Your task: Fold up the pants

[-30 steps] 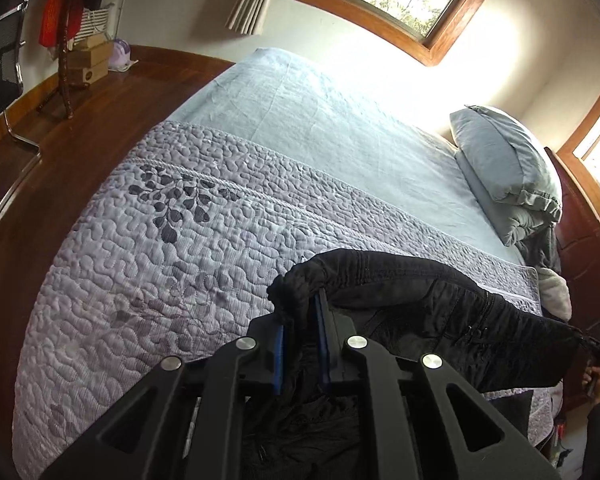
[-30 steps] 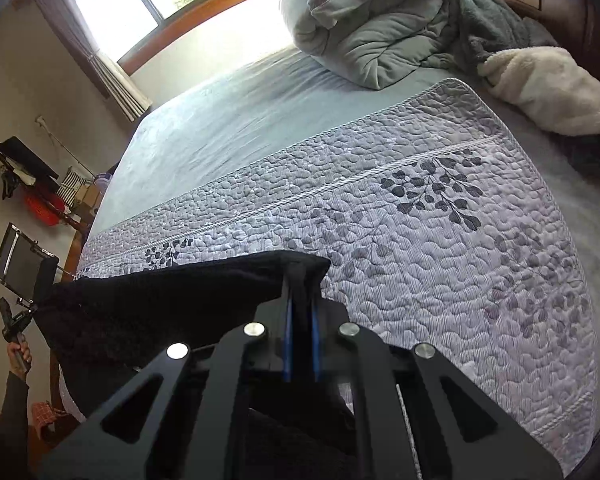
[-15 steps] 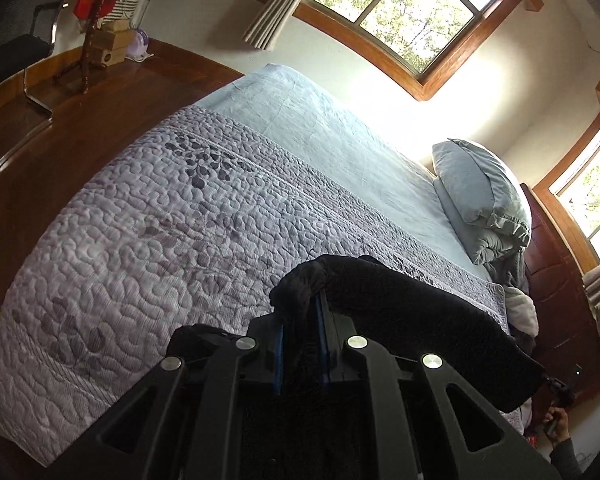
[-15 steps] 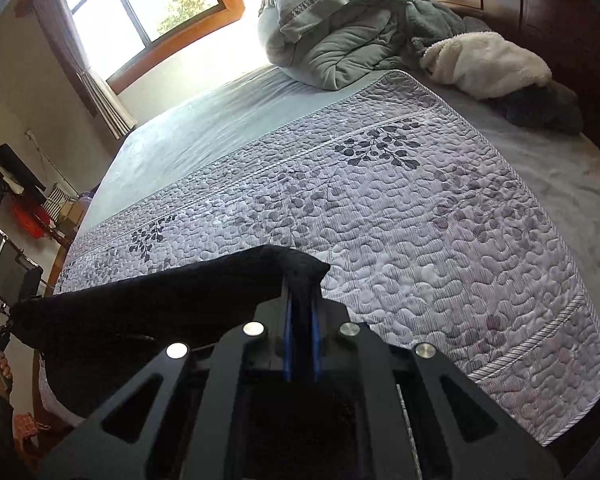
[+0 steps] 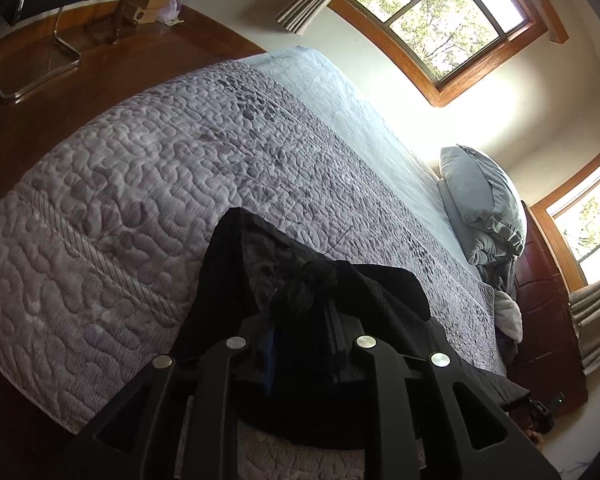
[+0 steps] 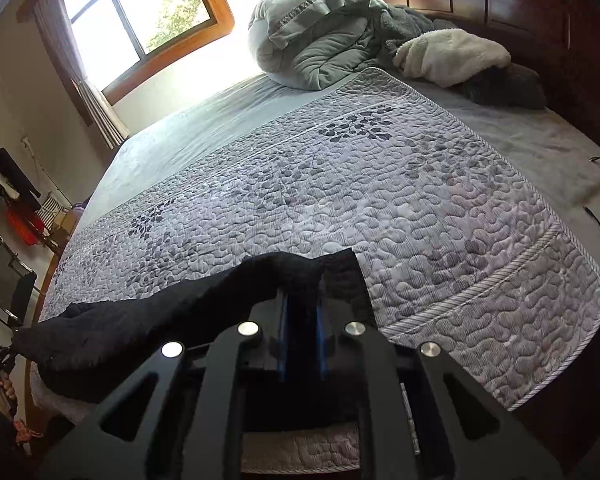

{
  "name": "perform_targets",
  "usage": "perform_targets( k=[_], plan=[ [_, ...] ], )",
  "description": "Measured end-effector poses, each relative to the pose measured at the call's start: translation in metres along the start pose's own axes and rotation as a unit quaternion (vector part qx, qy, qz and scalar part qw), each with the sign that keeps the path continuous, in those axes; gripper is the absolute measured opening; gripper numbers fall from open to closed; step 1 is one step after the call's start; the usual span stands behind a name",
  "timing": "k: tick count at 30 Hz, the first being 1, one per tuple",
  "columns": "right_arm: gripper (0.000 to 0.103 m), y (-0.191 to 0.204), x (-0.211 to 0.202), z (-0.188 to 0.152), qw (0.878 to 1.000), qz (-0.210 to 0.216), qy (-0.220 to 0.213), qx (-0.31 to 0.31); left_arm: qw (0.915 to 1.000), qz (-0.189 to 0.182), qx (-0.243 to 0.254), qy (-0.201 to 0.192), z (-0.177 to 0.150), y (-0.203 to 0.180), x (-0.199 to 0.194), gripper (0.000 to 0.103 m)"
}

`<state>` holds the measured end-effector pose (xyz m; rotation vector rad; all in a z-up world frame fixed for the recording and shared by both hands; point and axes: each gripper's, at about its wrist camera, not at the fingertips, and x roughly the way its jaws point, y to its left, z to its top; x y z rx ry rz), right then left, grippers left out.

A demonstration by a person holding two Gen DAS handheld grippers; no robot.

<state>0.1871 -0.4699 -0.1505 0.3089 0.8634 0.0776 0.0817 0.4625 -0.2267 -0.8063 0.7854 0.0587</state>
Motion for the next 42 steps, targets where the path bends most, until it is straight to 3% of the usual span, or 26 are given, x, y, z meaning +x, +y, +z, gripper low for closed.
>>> perform_targets(
  k=[10,16,19,22,24,25,27,29,34,37,39,42],
  plan=[
    [0.012,0.003,0.007,-0.032,1.0,-0.018,0.018,-0.005,0.999,0.027,-0.019,0.032,-0.036,0.024,0.008,0.026],
    [0.016,0.003,0.006,-0.041,1.0,-0.021,0.02,-0.001,0.9943,0.088,-0.037,0.048,-0.048,0.04,0.005,0.032],
    [0.017,0.002,0.007,-0.042,0.999,-0.025,0.02,0.002,0.991,0.106,-0.074,0.033,-0.056,0.052,-0.006,0.036],
    [0.026,0.001,0.007,-0.043,0.999,-0.027,0.022,0.017,0.99,0.092,-0.107,-0.005,-0.062,0.056,-0.025,0.048],
    [0.039,-0.004,0.006,-0.045,0.999,-0.027,0.023,0.04,0.9909,0.078,-0.108,-0.021,-0.063,0.048,-0.032,0.055],
    [0.051,-0.007,0.006,-0.046,0.998,-0.029,0.026,0.056,0.9916,0.071,-0.104,-0.028,-0.064,0.043,-0.034,0.057],
    [0.055,-0.017,0.007,-0.051,0.994,-0.012,0.032,0.1,0.9924,0.067,-0.096,-0.037,-0.064,0.031,-0.032,0.068],
    [0.059,-0.029,0.012,-0.06,0.987,0.004,0.052,0.155,0.9943,0.061,-0.086,-0.013,-0.062,0.023,-0.015,0.08],
    [0.062,-0.064,0.022,-0.095,0.939,0.103,0.075,0.319,0.9914,0.095,-0.067,0.058,-0.061,0.018,0.037,0.077],
    [0.068,-0.072,0.026,-0.112,0.909,0.165,0.073,0.376,0.9875,0.107,-0.085,0.078,-0.06,0.028,0.05,0.055],
    [0.068,-0.075,0.029,-0.118,0.896,0.187,0.069,0.398,0.9864,0.109,-0.092,0.082,-0.059,0.031,0.054,0.044],
    [0.068,-0.078,0.028,-0.122,0.877,0.215,0.052,0.427,0.9851,0.126,-0.083,0.082,-0.058,0.025,0.057,0.042]
  ],
)
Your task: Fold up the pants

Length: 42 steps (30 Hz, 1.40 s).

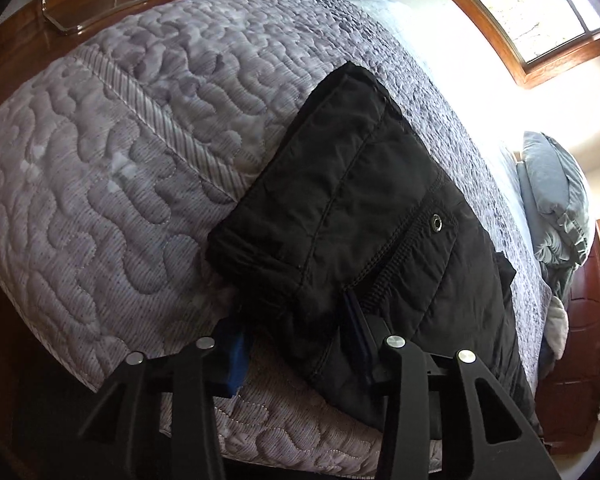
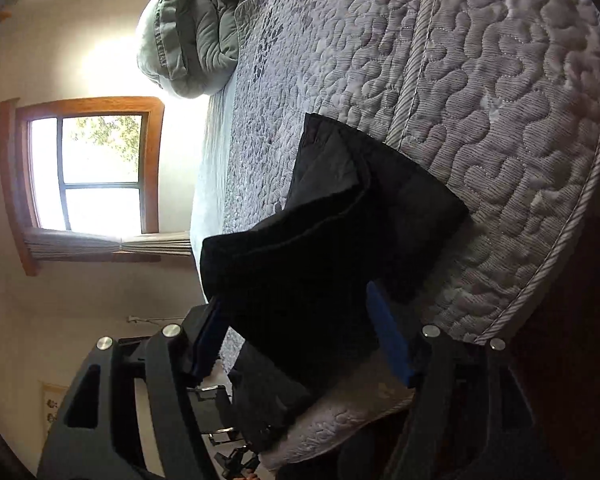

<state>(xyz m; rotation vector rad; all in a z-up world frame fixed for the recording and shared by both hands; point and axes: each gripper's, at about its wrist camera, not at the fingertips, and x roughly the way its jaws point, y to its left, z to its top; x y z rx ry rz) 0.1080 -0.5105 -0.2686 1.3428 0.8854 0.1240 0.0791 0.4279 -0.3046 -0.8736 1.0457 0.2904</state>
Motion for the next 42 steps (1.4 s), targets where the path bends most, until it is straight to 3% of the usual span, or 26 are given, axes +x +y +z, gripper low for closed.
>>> perform_targets(
  k=[6,15,22,24,25,26,27,28,32,36,42],
  plan=[
    [0.071,-0.011,-0.008,-0.004,0.999,0.031,-0.011,0.034,0.9997,-0.008,-0.017,-0.013,-0.006,0.006,0.001,0.039],
    [0.077,-0.037,-0.034,-0.015,0.996,0.028,-0.051,0.065,0.9996,-0.018,-0.018,-0.009,-0.008,0.015,0.0,0.039],
    [0.077,-0.039,0.001,0.004,0.997,-0.038,-0.04,0.046,0.9996,-0.018,-0.02,-0.01,-0.005,0.013,0.0,0.039],
    [0.07,-0.038,0.014,0.013,0.997,-0.059,-0.038,0.037,0.9995,-0.016,-0.023,-0.012,-0.005,0.013,0.001,0.039],
    [0.057,-0.035,0.021,0.017,0.997,-0.067,-0.035,0.029,0.9995,-0.015,-0.026,-0.013,-0.005,0.013,0.001,0.039],
    [0.03,-0.029,0.03,0.021,0.997,-0.075,-0.029,0.016,0.9994,-0.012,-0.028,-0.014,-0.005,0.013,0.002,0.038],
    [0.016,-0.02,0.037,0.023,0.997,-0.08,-0.019,-0.003,0.9993,-0.006,-0.032,-0.018,-0.005,0.013,0.002,0.036],
    [0.011,-0.006,0.044,0.023,0.996,-0.084,-0.014,-0.03,0.9989,-0.002,-0.039,-0.025,-0.005,0.013,0.0,0.034],
    [0.008,0.037,0.052,0.014,0.989,-0.08,-0.026,-0.119,0.9938,-0.001,-0.094,-0.059,-0.003,0.029,-0.008,0.026],
    [0.008,-0.003,0.066,0.019,0.989,-0.123,-0.006,-0.087,0.9956,0.006,-0.08,-0.048,-0.002,0.029,-0.004,0.026],
    [0.013,-0.032,0.062,0.016,0.992,-0.114,-0.003,-0.058,0.9962,0.008,-0.075,-0.043,0.002,0.028,-0.004,0.026]
  ],
)
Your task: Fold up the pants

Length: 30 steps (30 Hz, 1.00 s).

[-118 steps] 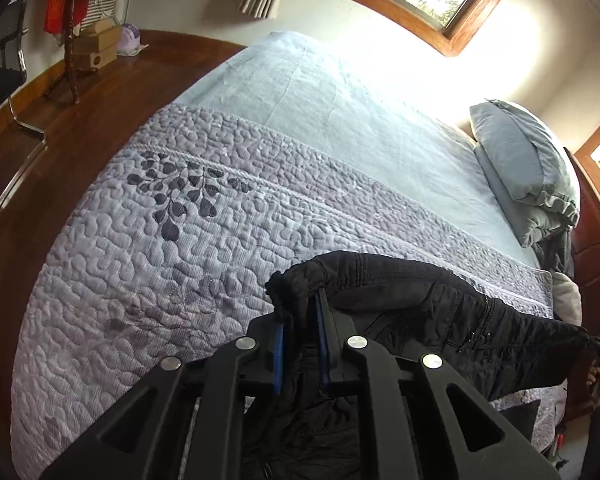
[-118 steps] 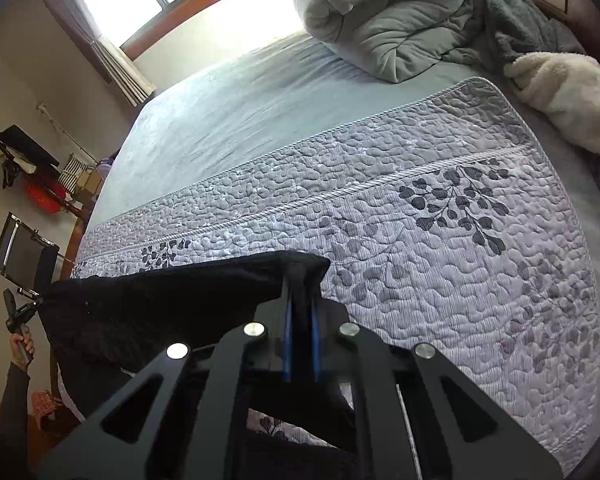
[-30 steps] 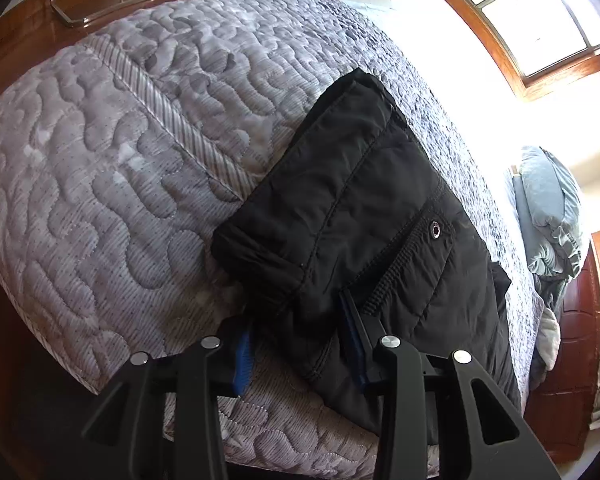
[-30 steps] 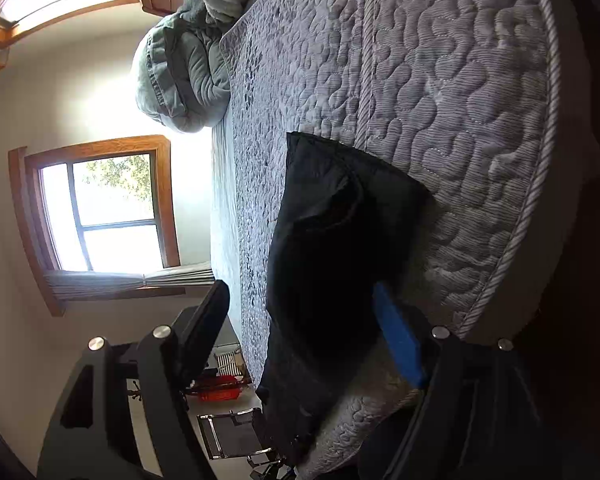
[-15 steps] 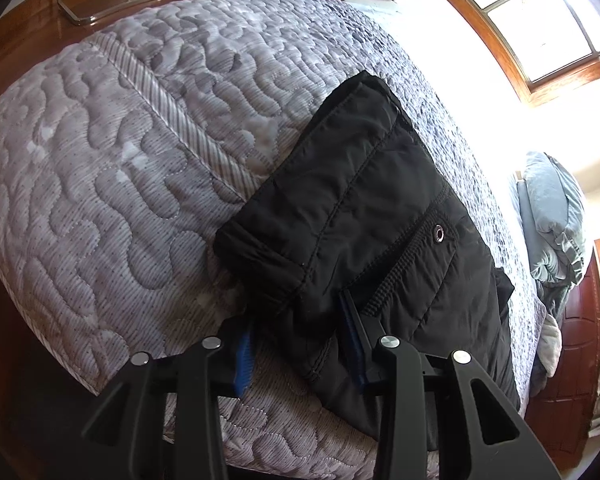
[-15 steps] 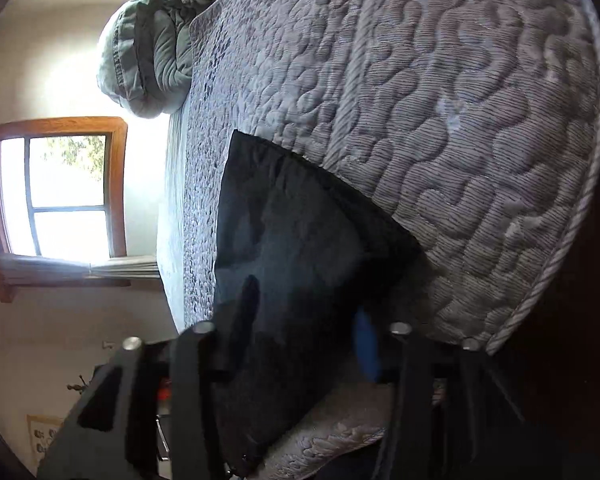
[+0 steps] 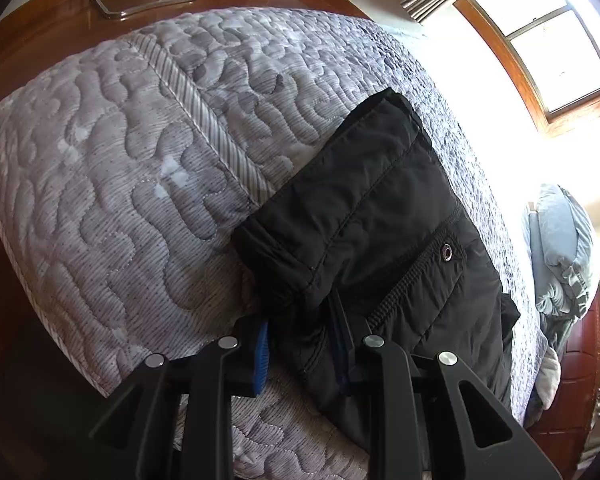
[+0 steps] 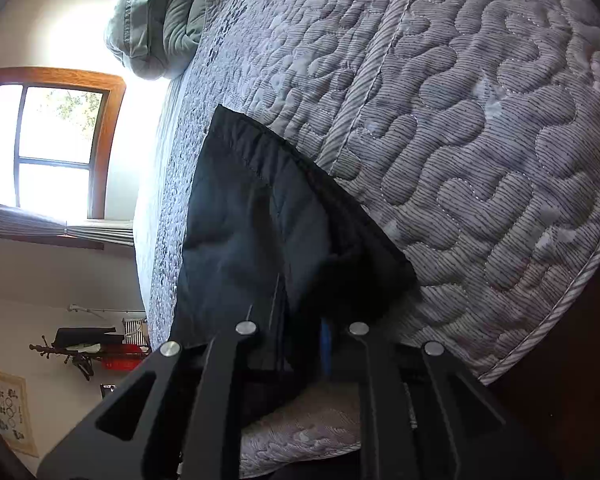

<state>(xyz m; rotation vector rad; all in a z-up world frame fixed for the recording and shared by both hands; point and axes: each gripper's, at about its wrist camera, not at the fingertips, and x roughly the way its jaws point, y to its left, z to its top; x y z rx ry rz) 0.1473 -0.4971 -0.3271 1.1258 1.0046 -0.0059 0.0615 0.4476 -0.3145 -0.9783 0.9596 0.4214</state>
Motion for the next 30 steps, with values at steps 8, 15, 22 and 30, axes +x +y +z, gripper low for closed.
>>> perform_targets(
  k=[8,15,22,30],
  plan=[
    [0.042,-0.006,-0.005,-0.005,0.999,0.015,0.02,0.024,1.0,-0.004,0.005,0.003,0.0,-0.001,0.0,0.026],
    [0.045,-0.008,-0.04,-0.021,0.999,-0.008,-0.03,0.042,0.9998,-0.013,0.01,0.011,0.006,-0.003,-0.007,0.025],
    [0.027,-0.011,-0.03,-0.021,0.998,0.012,-0.025,0.056,0.9992,-0.029,0.025,0.011,0.003,-0.01,-0.021,0.025],
    [0.012,-0.01,-0.017,-0.019,0.998,-0.022,-0.02,0.049,0.9988,-0.038,0.024,-0.017,-0.004,-0.015,-0.041,0.025]
  ],
)
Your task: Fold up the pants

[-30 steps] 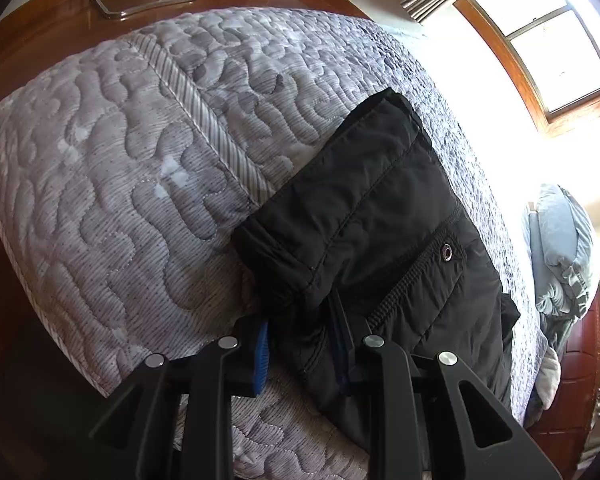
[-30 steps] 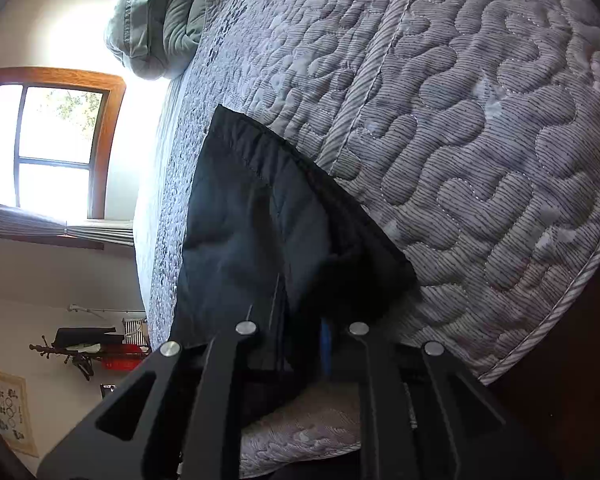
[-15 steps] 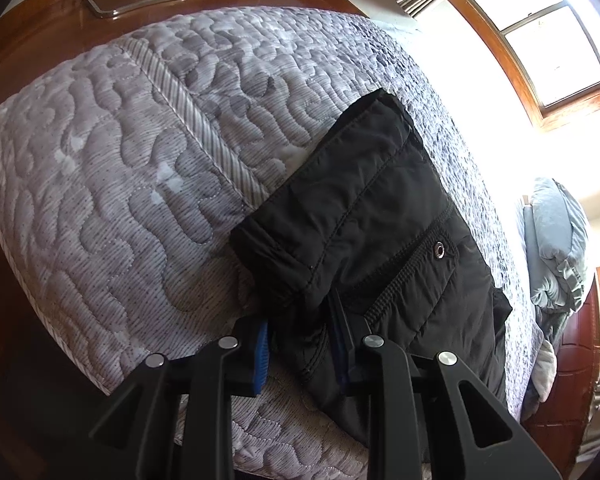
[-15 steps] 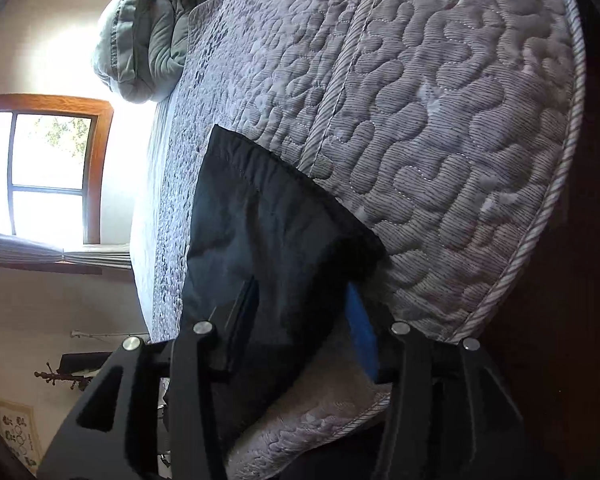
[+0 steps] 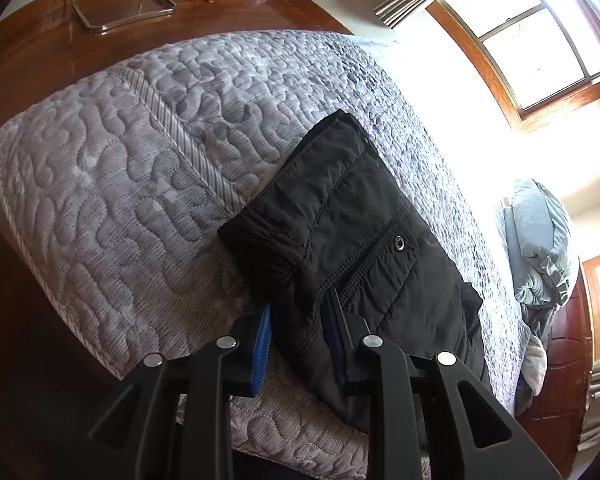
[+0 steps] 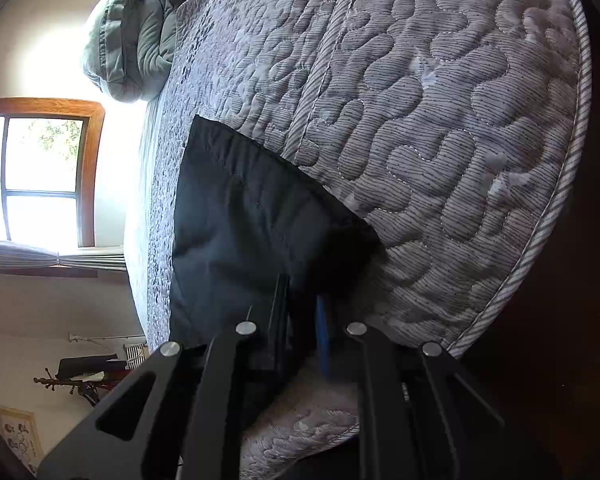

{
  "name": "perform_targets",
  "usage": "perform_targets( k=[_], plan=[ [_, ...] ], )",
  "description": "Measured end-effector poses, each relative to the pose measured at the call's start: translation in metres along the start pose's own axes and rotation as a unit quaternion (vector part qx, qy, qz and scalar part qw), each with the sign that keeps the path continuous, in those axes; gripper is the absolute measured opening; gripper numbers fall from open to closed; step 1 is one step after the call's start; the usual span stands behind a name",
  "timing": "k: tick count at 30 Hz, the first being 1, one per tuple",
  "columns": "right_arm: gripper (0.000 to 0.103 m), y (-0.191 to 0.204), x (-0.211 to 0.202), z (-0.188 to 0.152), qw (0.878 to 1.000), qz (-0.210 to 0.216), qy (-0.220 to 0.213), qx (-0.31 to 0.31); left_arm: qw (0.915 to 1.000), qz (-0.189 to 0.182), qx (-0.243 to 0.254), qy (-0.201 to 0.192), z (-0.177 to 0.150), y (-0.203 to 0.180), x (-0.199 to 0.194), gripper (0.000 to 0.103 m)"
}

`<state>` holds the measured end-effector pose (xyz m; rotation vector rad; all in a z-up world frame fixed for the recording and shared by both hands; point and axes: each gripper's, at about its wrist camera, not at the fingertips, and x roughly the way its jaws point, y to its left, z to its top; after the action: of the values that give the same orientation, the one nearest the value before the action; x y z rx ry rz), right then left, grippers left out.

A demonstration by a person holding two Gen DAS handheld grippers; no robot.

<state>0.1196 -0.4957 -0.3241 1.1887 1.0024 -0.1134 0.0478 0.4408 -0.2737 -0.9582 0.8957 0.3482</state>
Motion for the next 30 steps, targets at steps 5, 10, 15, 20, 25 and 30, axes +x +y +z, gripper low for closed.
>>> perform_targets(
  k=[5,10,15,20,25,30],
  plan=[
    [0.028,0.003,-0.014,-0.001,1.0,0.023,-0.005,-0.007,0.9982,0.034,0.007,-0.049,-0.003,-0.006,-0.016,0.043],
    [0.047,0.004,-0.025,-0.002,1.0,0.023,-0.008,-0.015,0.9977,0.034,-0.014,-0.057,0.001,0.004,-0.022,0.046],
    [0.06,-0.002,-0.028,-0.006,0.999,0.027,-0.009,-0.019,0.9997,-0.013,0.014,-0.017,-0.006,-0.013,-0.011,0.059],
    [0.071,-0.006,-0.025,-0.009,0.999,0.04,-0.012,-0.005,0.9998,0.01,0.014,0.011,-0.014,-0.018,0.009,0.062],
    [0.072,-0.015,-0.024,-0.006,0.999,0.045,-0.012,0.005,0.9992,0.033,-0.002,0.022,-0.017,-0.011,0.018,0.072],
    [0.073,-0.021,-0.019,-0.001,0.998,0.061,-0.012,0.011,0.9986,0.041,-0.018,0.028,-0.018,-0.005,0.024,0.084]
  ],
)
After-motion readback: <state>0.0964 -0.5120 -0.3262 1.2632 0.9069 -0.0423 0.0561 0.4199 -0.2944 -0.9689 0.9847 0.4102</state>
